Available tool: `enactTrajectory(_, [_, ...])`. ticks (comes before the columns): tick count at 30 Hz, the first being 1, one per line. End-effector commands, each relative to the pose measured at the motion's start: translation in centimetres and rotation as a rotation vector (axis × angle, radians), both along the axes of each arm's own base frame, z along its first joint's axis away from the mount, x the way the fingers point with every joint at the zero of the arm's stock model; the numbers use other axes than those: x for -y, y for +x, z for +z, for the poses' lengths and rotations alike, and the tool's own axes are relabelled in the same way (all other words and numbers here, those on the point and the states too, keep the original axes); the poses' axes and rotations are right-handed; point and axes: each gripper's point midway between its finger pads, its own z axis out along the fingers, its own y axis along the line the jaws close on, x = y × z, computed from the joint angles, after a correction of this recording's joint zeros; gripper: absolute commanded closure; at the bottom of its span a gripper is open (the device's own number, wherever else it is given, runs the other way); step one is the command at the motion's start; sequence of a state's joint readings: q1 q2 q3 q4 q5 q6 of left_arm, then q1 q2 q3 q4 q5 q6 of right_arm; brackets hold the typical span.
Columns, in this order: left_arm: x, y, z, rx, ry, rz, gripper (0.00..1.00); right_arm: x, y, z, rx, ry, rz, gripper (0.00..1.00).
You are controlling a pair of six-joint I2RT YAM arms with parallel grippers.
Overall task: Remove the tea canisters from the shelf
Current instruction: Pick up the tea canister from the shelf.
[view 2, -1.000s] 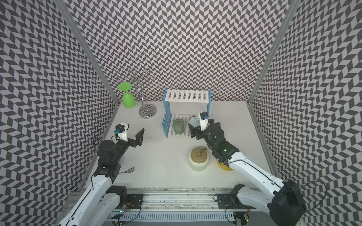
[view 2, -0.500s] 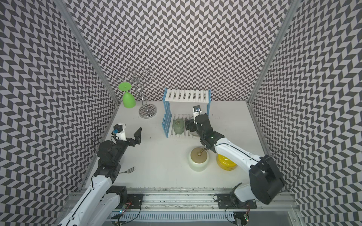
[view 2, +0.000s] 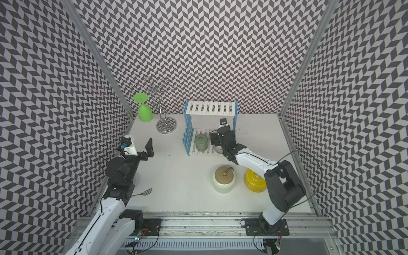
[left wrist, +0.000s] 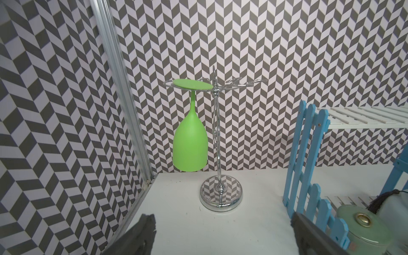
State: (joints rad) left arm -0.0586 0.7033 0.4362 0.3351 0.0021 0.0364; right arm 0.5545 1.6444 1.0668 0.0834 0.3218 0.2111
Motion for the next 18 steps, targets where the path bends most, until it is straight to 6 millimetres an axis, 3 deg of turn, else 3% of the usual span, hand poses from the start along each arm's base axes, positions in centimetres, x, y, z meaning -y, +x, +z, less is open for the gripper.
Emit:
enactTrajectory(1, [1.1,-0.1,0.6,0.003,0.033,-0.061,0.0,-0.3,1.3,1.3,0.047,0.041,-0.017,0.09])
enactTrajectory(10, [1.4,-0.3,0.3,0.008,0.037,-0.072,0.0,1.3,2.2,-0.6,0.012,0.05,-0.052,0.17])
enactTrajectory(18, [1.7,-0.3,0.1,0.009,0.034,-0.087,0.0,1.5,2.2,-2.5,-0.019,0.038,-0.039,0.35])
